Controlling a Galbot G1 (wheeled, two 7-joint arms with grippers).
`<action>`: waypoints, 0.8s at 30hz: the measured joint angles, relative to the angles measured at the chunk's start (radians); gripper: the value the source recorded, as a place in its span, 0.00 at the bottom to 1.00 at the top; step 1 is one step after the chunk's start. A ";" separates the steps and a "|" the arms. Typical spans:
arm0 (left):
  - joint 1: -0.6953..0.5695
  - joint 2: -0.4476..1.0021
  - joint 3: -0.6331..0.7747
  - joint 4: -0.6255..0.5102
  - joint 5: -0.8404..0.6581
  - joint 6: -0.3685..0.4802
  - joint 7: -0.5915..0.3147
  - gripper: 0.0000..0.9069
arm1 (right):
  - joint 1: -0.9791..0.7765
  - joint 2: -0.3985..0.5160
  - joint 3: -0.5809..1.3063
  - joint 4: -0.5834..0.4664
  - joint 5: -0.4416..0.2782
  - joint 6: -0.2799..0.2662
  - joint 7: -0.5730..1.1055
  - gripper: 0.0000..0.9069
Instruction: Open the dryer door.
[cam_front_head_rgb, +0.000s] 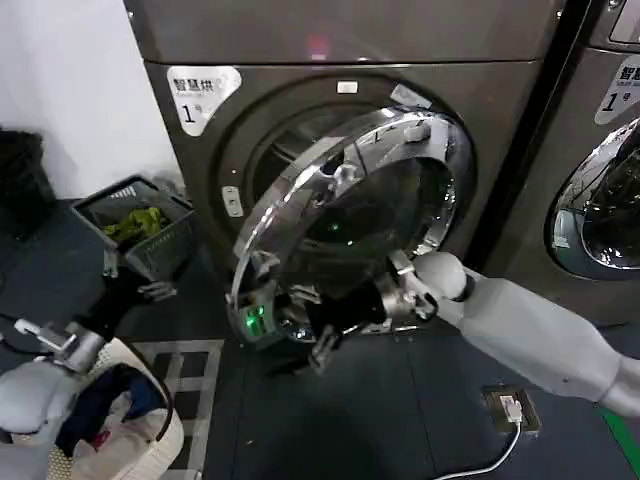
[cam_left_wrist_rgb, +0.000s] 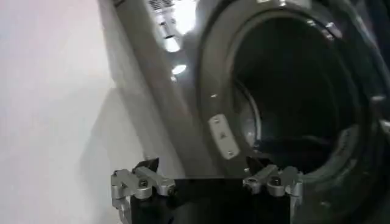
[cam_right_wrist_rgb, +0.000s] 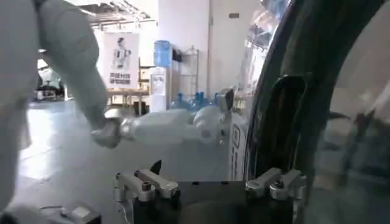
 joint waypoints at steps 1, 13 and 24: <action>0.004 0.004 0.003 -0.004 0.000 -0.002 0.002 1.00 | 0.002 -0.012 -0.002 0.006 0.002 0.001 -0.012 1.00; -0.004 0.081 0.082 -0.069 -0.013 -0.020 0.038 1.00 | 0.010 -0.164 -0.030 0.094 0.020 0.006 -0.099 1.00; -0.097 0.125 0.228 -0.113 -0.009 -0.009 0.049 1.00 | 0.002 -0.290 -0.047 0.174 0.017 0.024 -0.191 1.00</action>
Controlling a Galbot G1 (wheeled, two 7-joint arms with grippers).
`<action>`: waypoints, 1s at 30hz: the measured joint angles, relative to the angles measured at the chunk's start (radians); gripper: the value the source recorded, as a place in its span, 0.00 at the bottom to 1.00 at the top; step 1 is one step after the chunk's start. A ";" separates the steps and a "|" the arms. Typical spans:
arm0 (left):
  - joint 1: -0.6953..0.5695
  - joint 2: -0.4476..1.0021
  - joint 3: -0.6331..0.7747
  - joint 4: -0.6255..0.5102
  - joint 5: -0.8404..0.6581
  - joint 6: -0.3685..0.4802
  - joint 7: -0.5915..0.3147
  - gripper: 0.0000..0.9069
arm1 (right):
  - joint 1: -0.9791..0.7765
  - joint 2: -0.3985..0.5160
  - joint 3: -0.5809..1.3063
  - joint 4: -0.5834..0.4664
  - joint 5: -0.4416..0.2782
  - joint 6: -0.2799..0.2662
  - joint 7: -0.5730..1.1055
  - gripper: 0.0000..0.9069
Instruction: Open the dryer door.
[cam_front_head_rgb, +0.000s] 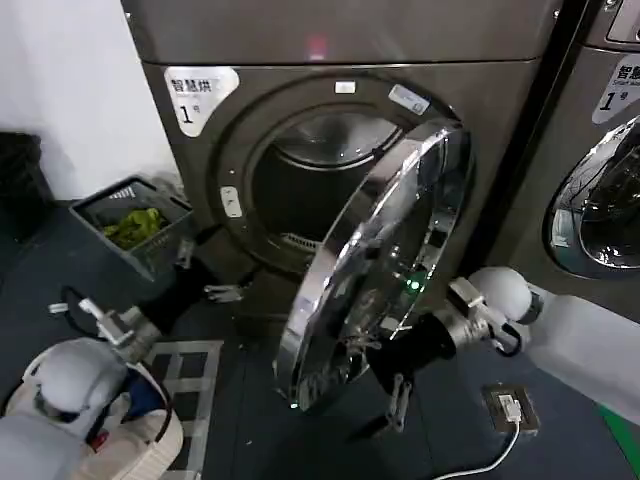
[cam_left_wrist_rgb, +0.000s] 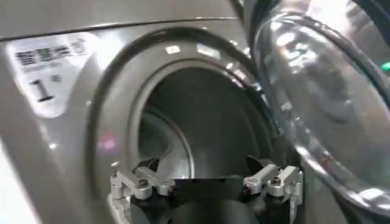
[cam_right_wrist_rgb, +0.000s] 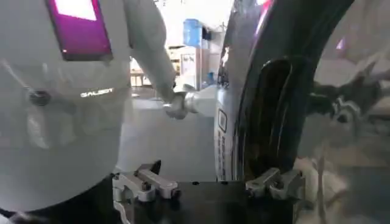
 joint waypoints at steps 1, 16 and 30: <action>-0.008 0.000 0.016 -0.003 0.001 0.001 0.000 1.00 | 0.000 -0.008 -0.001 0.006 -0.001 0.001 -0.004 1.00; -0.064 0.002 0.164 -0.039 0.010 0.004 0.022 1.00 | -0.042 -0.140 0.032 0.009 -0.024 0.113 -0.207 1.00; -0.101 0.017 0.274 -0.123 -0.003 0.002 0.047 1.00 | -0.479 -0.335 0.496 -0.064 0.011 0.203 -0.222 1.00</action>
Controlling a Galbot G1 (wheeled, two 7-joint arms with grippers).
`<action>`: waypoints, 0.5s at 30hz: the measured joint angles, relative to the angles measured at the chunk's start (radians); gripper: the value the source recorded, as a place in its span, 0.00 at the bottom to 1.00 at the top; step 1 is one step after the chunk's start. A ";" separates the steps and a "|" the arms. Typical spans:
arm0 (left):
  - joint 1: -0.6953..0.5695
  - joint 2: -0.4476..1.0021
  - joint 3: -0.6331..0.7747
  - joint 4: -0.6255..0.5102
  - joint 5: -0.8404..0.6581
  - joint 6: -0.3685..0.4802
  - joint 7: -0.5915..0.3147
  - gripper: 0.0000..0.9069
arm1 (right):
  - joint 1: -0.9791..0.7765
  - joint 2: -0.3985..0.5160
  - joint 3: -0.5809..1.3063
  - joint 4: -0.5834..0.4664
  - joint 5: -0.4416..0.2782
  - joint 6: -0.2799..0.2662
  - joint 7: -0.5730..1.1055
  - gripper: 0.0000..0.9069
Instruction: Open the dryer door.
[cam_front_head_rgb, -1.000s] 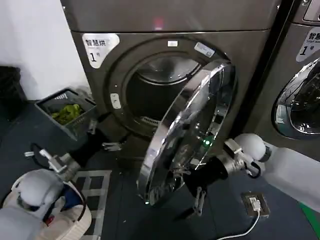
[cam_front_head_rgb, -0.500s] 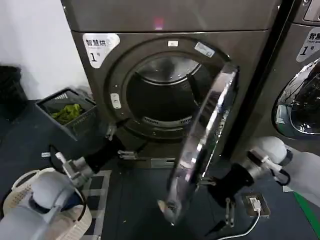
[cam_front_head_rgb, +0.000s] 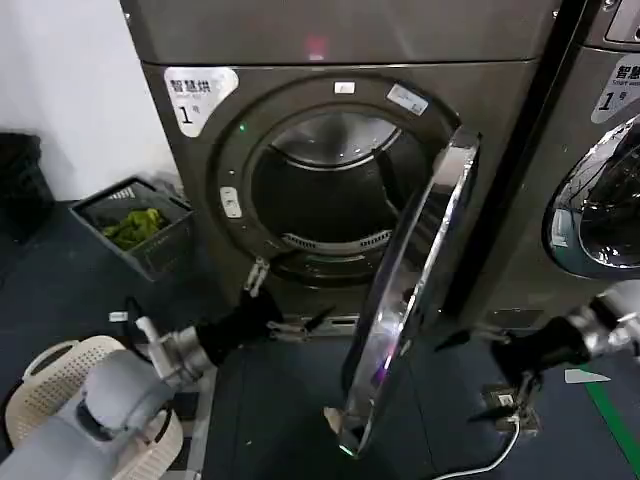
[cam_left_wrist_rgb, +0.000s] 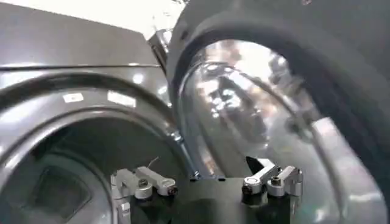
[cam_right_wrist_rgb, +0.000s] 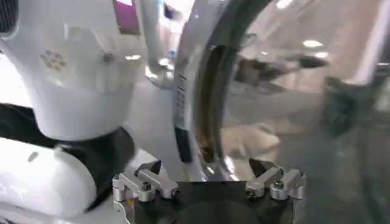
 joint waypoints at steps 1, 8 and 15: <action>-0.003 -0.001 0.008 -0.005 0.001 0.000 0.000 1.00 | -0.023 -0.012 0.030 -0.009 0.002 0.007 0.000 1.00; -0.038 -0.008 0.079 -0.035 0.008 0.000 0.000 1.00 | -0.096 -0.065 0.129 -0.128 -0.002 0.061 0.014 1.00; -0.080 -0.018 0.151 -0.053 0.011 -0.004 0.002 1.00 | -0.127 -0.072 0.161 -0.383 -0.058 0.122 0.011 1.00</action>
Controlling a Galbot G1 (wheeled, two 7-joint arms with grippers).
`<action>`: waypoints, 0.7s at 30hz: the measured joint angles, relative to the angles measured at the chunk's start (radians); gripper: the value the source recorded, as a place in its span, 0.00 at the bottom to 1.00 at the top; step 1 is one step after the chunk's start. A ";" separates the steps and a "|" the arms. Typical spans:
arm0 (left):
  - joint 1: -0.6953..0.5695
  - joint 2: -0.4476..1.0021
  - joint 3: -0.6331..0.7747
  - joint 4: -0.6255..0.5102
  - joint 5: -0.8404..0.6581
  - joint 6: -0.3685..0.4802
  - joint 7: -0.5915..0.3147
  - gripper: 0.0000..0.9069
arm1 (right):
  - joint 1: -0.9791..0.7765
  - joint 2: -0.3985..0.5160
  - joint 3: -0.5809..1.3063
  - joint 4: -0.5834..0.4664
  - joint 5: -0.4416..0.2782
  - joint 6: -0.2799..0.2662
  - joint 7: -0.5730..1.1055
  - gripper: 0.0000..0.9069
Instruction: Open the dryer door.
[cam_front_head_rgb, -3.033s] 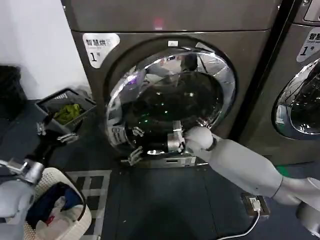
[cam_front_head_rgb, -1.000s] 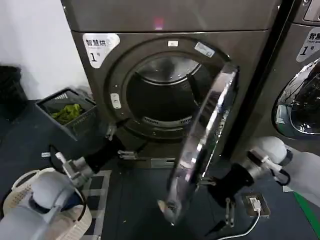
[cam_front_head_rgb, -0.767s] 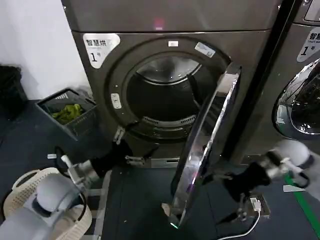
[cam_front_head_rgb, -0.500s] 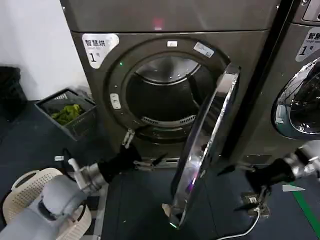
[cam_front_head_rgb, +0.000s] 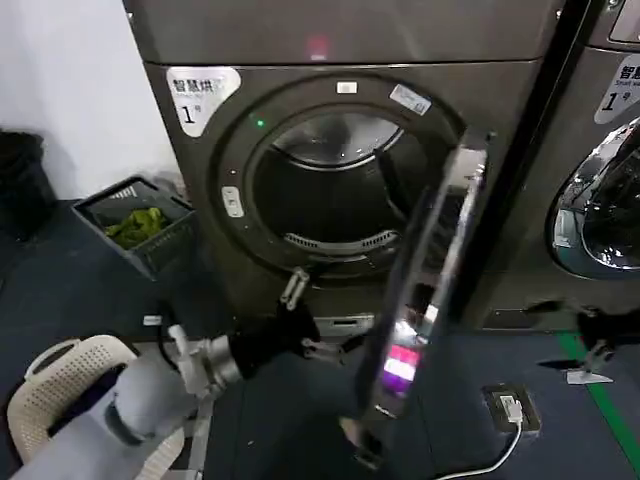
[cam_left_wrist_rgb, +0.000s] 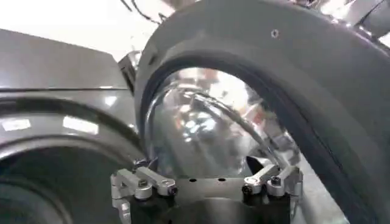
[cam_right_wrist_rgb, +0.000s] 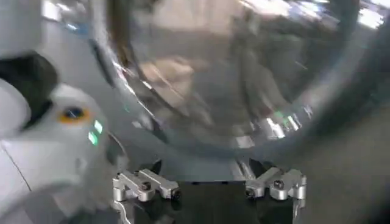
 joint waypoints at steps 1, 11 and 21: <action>-0.007 -0.003 0.010 0.000 0.001 0.000 -0.001 1.00 | -0.004 0.002 0.005 -0.042 -0.007 0.009 -0.002 1.00; -0.116 -0.059 0.165 0.009 0.010 0.005 -0.006 1.00 | 0.016 0.045 0.060 -0.546 -0.103 0.106 -0.011 1.00; -0.247 -0.146 0.301 0.060 0.010 0.011 -0.022 1.00 | -0.007 0.064 0.172 -0.894 -0.133 0.124 0.225 1.00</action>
